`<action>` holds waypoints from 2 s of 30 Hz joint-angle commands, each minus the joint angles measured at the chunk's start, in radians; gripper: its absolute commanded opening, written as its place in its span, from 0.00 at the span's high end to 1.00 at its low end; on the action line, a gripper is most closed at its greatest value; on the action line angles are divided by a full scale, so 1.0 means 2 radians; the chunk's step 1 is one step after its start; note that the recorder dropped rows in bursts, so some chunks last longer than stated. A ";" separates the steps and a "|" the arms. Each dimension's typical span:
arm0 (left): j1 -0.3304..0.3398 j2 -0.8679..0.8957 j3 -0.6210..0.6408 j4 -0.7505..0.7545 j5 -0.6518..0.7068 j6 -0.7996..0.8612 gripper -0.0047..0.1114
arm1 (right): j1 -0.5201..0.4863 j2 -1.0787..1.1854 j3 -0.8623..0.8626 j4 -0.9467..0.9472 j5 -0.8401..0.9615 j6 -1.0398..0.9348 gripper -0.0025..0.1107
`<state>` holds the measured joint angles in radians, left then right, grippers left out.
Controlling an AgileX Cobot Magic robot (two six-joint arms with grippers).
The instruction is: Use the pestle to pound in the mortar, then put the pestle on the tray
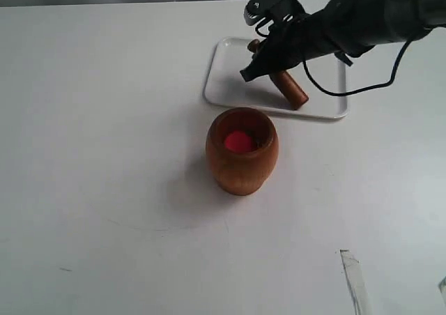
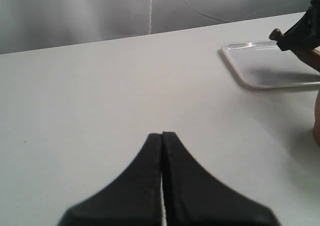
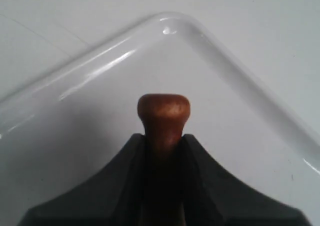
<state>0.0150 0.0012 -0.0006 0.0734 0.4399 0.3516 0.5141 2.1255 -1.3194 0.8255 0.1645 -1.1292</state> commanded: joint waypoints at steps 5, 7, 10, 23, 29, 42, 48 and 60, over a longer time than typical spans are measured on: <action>-0.004 -0.001 0.000 -0.004 -0.002 -0.004 0.96 | -0.003 0.037 -0.004 -0.004 -0.024 -0.003 0.95; -0.004 -0.001 0.000 -0.004 -0.002 -0.004 0.96 | -0.003 0.038 -0.004 -0.004 -0.024 -0.003 0.83; -0.004 -0.001 0.000 -0.004 -0.002 -0.004 0.96 | -0.003 0.036 -0.004 -0.002 -0.030 -0.003 0.64; -0.004 -0.001 0.000 -0.004 -0.002 -0.004 0.96 | -0.003 -0.213 0.000 -0.002 0.072 -0.002 0.91; -0.004 -0.001 0.000 -0.004 -0.002 -0.004 0.96 | 0.014 -0.349 0.069 -0.002 0.049 0.000 0.98; -0.004 -0.001 0.000 -0.004 -0.002 -0.004 0.96 | 0.077 -0.648 0.347 0.051 -0.049 0.002 0.98; -0.004 -0.001 0.000 -0.004 -0.002 -0.004 0.96 | 0.088 -0.756 0.452 0.167 -0.056 0.002 0.98; -0.004 -0.001 0.000 -0.004 -0.002 -0.004 0.96 | 0.088 -0.834 0.516 0.242 -0.034 0.002 0.98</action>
<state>0.0150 0.0012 -0.0006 0.0734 0.4399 0.3516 0.6864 0.4644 -0.2952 1.3018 0.0945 -1.1266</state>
